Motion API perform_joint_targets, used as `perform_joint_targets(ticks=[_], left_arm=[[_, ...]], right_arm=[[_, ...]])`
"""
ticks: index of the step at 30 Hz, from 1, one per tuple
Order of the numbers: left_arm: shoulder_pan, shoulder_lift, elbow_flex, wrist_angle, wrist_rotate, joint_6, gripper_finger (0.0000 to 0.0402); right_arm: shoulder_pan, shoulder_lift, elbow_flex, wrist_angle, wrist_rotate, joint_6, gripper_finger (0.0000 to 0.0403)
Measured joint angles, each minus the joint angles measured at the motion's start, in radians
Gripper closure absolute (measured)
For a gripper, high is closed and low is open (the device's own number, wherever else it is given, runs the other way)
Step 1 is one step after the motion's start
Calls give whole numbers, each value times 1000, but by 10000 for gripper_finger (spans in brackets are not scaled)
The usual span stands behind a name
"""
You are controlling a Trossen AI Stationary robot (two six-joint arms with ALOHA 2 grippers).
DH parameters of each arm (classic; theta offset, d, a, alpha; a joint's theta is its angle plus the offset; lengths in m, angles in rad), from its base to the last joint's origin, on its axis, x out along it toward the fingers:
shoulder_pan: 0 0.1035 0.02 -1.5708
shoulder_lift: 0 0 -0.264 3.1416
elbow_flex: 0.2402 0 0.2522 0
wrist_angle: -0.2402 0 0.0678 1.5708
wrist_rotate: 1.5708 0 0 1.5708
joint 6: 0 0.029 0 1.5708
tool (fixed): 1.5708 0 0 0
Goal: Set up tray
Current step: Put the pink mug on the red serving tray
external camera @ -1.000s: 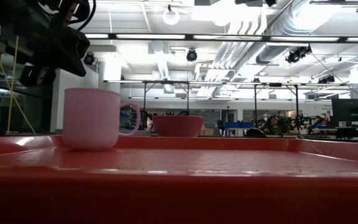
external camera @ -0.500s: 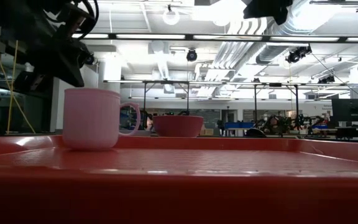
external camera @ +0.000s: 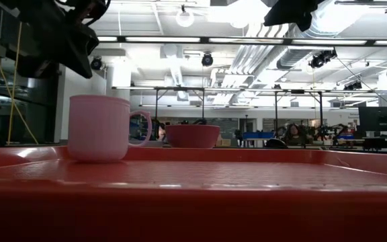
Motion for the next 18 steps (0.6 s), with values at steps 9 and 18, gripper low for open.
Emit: perform_joint_targets(ticks=[9, 18], left_arm=[[0, 0, 2, -2, -28, -51, 357], [0, 0, 2, 1, -29, -24, 322]], right_arm=[[0, 0, 0, -6, 0, -2, 346], [0, 0, 0, -25, 0, -1, 346]])
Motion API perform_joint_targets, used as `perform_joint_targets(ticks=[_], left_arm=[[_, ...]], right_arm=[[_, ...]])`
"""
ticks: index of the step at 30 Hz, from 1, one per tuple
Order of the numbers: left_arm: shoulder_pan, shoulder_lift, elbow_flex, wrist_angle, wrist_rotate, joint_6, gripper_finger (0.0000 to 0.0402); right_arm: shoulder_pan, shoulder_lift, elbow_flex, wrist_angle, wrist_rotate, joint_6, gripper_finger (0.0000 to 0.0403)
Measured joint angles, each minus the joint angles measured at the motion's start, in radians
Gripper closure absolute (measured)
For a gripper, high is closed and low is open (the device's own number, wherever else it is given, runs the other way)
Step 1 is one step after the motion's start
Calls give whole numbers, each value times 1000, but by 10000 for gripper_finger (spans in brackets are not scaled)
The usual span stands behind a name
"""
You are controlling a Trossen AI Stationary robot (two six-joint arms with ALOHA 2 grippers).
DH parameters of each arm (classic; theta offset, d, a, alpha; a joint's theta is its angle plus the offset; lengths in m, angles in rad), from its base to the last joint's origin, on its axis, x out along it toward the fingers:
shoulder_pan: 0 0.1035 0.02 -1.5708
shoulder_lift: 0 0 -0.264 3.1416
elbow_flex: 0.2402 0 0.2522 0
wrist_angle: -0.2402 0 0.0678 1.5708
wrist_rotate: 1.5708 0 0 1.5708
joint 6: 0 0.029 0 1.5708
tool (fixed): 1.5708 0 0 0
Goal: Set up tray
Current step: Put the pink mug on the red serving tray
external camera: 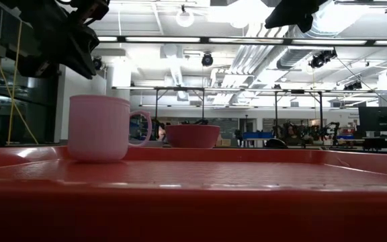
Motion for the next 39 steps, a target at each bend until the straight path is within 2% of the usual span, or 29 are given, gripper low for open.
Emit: perform_joint_targets(ticks=[8, 15, 22, 39], left_arm=[[0, 0, 0, 12, 1, -1, 233], [-1, 0, 0, 34, 75, 52, 193], [0, 20, 0, -19, 72, 22, 179], [0, 151, 0, -44, 49, -2, 183]], right_arm=[[0, 0, 0, -1, 0, 0, 346], [0, 0, 2, -1, 4, -1, 346], [0, 1, 2, -1, 16, 0, 346], [0, 1, 2, 2, 16, 2, 346]])
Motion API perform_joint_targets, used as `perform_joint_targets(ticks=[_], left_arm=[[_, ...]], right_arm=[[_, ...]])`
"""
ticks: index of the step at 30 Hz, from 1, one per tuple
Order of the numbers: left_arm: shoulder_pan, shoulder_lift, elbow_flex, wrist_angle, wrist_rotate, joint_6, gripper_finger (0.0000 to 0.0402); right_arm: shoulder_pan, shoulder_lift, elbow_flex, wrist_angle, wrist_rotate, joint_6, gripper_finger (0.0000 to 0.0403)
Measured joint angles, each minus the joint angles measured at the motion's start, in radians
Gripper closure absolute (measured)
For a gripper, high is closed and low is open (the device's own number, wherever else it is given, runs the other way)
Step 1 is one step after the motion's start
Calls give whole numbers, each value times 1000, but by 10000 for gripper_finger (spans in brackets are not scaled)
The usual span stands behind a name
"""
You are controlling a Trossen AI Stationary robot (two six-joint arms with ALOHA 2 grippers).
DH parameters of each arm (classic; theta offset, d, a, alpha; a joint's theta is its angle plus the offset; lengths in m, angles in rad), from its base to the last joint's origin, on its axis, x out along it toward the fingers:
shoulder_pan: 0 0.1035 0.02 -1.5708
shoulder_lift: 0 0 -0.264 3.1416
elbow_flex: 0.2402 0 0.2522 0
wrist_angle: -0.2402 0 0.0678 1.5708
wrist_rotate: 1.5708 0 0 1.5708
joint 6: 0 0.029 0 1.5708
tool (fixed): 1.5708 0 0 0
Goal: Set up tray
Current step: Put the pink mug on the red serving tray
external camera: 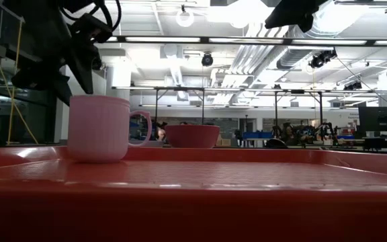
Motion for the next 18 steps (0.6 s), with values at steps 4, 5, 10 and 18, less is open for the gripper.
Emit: perform_joint_targets(ticks=[4, 5, 10, 18], left_arm=[[0, 24, 0, 2, 0, -2, 184], [0, 29, 0, 2, 0, -3, 184], [0, 41, 0, 2, 0, -2, 179], [0, 40, 0, 3, -5, 0, 179]], right_arm=[[0, 0, 0, 0, 0, 10, 346], [0, 0, 0, 0, 0, 14, 346], [0, 0, 0, 0, 0, 15, 346], [0, 0, 0, -9, 0, 15, 346]])
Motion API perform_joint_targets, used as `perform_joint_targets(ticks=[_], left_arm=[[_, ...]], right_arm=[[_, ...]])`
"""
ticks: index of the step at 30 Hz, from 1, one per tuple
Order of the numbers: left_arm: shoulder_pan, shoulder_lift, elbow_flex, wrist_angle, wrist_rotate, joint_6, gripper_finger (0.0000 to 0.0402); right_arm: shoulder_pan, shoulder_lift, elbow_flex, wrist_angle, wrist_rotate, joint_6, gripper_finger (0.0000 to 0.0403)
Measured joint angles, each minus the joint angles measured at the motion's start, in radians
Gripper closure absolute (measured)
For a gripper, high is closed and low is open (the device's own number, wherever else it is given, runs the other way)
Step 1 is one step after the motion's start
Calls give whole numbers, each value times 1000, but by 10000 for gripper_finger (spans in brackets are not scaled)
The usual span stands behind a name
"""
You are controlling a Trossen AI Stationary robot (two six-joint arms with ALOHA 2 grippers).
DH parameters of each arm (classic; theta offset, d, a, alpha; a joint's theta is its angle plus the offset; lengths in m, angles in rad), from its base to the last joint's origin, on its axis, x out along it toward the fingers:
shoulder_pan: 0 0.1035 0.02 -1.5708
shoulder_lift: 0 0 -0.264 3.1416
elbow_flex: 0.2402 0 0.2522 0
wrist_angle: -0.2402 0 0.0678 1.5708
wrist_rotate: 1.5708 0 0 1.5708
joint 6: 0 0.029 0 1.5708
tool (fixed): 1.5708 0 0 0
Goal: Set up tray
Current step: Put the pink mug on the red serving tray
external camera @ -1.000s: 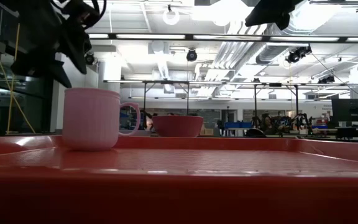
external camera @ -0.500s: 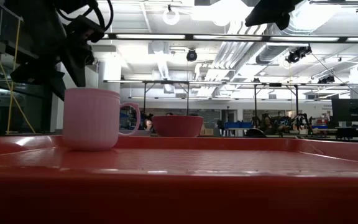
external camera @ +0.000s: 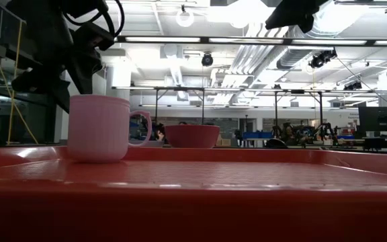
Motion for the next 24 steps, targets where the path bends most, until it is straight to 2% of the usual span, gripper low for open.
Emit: perform_joint_targets(ticks=[9, 24], left_arm=[[0, 0, 0, -39, -26, -3, 191], [0, 0, 0, -53, -44, 0, 236]], right_arm=[[0, 0, 0, -5, 0, 0, 346], [-1, 0, 0, -5, 18, 2, 346]])
